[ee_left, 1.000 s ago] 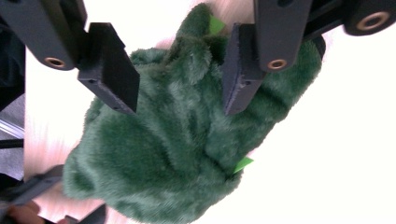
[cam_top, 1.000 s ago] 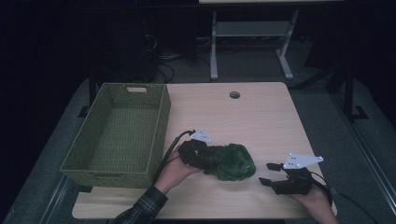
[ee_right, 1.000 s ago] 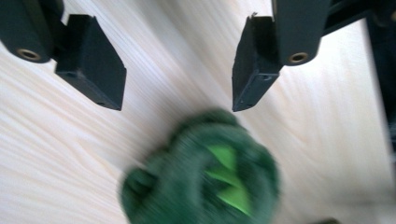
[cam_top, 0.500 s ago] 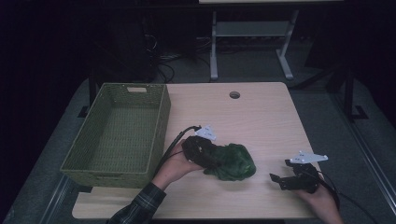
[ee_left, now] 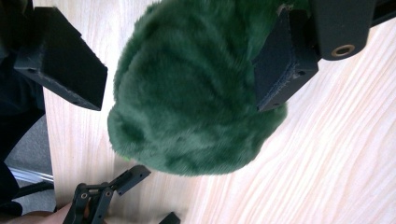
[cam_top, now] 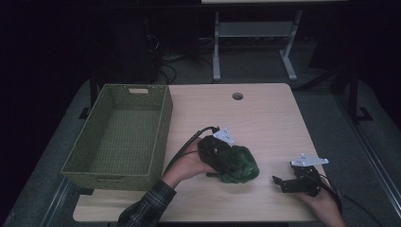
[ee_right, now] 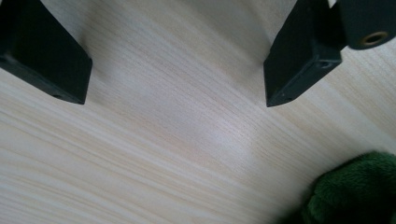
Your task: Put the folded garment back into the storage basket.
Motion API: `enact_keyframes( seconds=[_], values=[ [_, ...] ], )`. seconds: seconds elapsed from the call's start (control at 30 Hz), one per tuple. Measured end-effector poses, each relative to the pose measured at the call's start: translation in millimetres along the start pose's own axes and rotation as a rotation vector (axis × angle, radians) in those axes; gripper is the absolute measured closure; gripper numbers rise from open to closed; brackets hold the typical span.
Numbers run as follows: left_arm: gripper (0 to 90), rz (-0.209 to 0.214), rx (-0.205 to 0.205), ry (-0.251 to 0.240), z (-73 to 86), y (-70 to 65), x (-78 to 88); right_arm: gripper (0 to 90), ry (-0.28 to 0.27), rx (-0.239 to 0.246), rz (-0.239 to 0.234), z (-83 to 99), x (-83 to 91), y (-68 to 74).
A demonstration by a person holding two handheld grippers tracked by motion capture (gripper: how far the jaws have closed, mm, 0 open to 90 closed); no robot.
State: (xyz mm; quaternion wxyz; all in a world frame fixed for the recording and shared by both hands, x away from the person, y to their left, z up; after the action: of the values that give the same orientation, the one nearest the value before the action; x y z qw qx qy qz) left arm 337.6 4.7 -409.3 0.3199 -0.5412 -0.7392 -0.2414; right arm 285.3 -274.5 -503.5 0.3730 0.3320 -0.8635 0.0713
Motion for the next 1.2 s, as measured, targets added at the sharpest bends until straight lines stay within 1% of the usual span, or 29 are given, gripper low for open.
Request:
enact_keyframes(
  seconds=[0.1,0.23,0.37,0.53,0.57,0.67,0.7,0.77,0.8,0.83,0.93,1.0,1.2],
  values=[
    [15.5,0.001,-0.023,0.028,-1.8,-1.2,-8.7,5.8,-0.001,0.005,-0.005,0.2,-0.7,0.1],
    [14.4,0.012,-0.035,0.058,-1.8,-3.7,-18.6,3.2,0.01,0.006,-0.013,0.1,-1.5,0.9],
    [13.6,0.008,-0.058,0.101,0.2,-5.1,-27.7,3.1,0.01,0.009,-0.013,0.0,-1.6,0.8],
    [13.6,0.004,-0.071,0.12,3.0,-6.5,-34.7,3.1,0.01,0.008,-0.013,0.0,-1.6,0.8],
    [13.6,-0.002,-0.082,0.136,5.3,-7.1,-39.0,3.1,0.01,0.007,-0.013,0.0,-1.6,0.9],
    [13.6,-0.017,-0.099,0.162,7.9,-7.9,-44.1,3.1,0.011,0.007,-0.014,0.0,-1.5,0.9],
    [13.6,-0.02,-0.107,0.166,8.2,-7.9,-45.1,3.1,0.011,0.007,-0.013,0.1,-1.6,0.9],
    [13.6,-0.019,-0.109,0.168,8.7,-8.5,-46.0,3.1,0.011,0.006,-0.013,0.0,-1.6,1.0],
    [13.6,-0.024,-0.121,0.182,9.7,-9.8,-48.0,3.1,0.011,0.007,-0.013,0.0,-1.6,0.9],
    [13.7,-0.024,-0.121,0.182,9.7,-9.8,-48.0,3.1,0.011,0.007,-0.013,0.0,-1.6,0.9],
    [13.7,-0.037,-0.159,0.223,13.9,-12.9,-55.5,3.1,0.011,0.008,-0.013,0.0,-1.6,0.9],
    [13.7,-0.05,-0.172,0.231,15.0,-14.1,-57.9,3.1,0.011,0.007,-0.013,0.1,-1.6,0.9],
    [15.4,-0.064,-0.184,0.248,16.3,-15.2,-59.4,3.1,0.011,0.007,-0.013,0.1,-1.6,0.9]
  ],
)
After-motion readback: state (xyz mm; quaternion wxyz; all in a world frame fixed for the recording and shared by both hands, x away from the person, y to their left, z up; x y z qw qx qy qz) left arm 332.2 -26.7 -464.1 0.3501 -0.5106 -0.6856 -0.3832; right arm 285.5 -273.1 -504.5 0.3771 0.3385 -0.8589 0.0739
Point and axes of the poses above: each handheld gripper's, and its own axes: x roughly backward along the jaws, z roughly out of its underside, y roughly to its left, the point moved 3 cm from there along -x, roughly forward along the jaws, and after that the axes turned 8 degrees about -z, right-handed, at the moved point
